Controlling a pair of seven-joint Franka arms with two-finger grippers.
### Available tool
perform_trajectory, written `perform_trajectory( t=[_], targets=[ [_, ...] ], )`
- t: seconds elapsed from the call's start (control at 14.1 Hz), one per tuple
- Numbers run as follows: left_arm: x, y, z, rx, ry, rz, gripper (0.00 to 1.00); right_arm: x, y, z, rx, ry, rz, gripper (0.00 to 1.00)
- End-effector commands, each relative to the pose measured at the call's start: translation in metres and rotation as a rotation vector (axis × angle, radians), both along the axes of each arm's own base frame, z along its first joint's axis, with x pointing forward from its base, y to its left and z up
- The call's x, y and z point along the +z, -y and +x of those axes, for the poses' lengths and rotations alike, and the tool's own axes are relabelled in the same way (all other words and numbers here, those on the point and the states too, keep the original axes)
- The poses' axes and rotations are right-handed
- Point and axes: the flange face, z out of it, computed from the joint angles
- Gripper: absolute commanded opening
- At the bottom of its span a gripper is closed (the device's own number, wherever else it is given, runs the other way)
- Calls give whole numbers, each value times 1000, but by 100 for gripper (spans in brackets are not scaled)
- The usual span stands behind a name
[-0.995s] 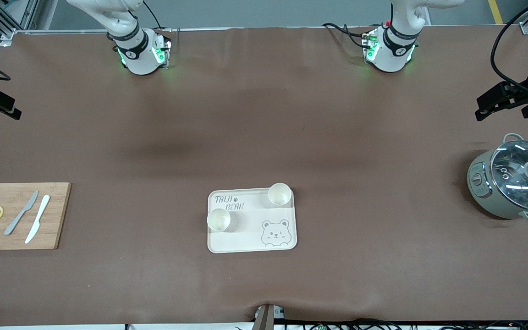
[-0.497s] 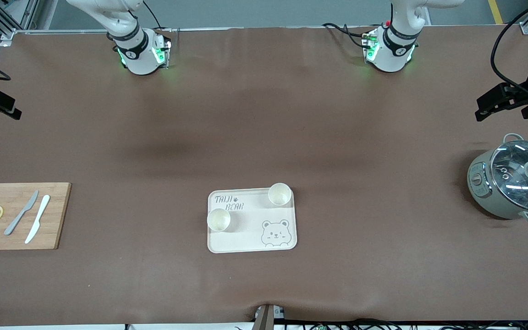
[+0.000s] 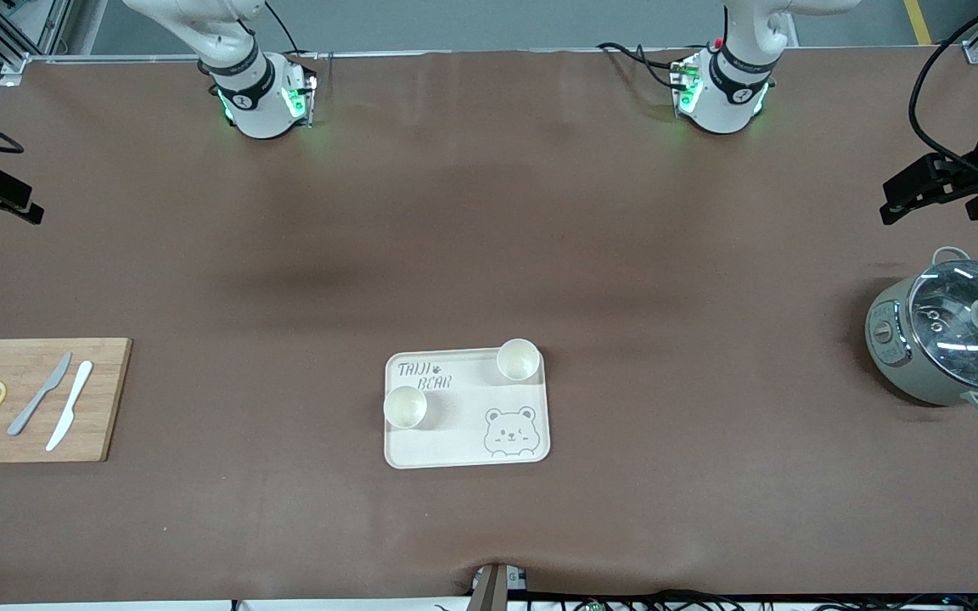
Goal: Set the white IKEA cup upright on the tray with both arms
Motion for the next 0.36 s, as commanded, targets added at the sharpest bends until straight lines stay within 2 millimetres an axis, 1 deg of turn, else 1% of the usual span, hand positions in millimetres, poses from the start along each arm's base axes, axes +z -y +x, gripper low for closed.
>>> perform_trajectory(
  t=[0.0, 0.28],
  targets=[
    [5, -3, -5, -14, 0, 0, 100, 0, 0, 2, -1, -7, -5, 100],
    [5, -4, -5, -13, 1, 3, 100, -3, 0, 4, -1, -13, -4, 100]
  ],
)
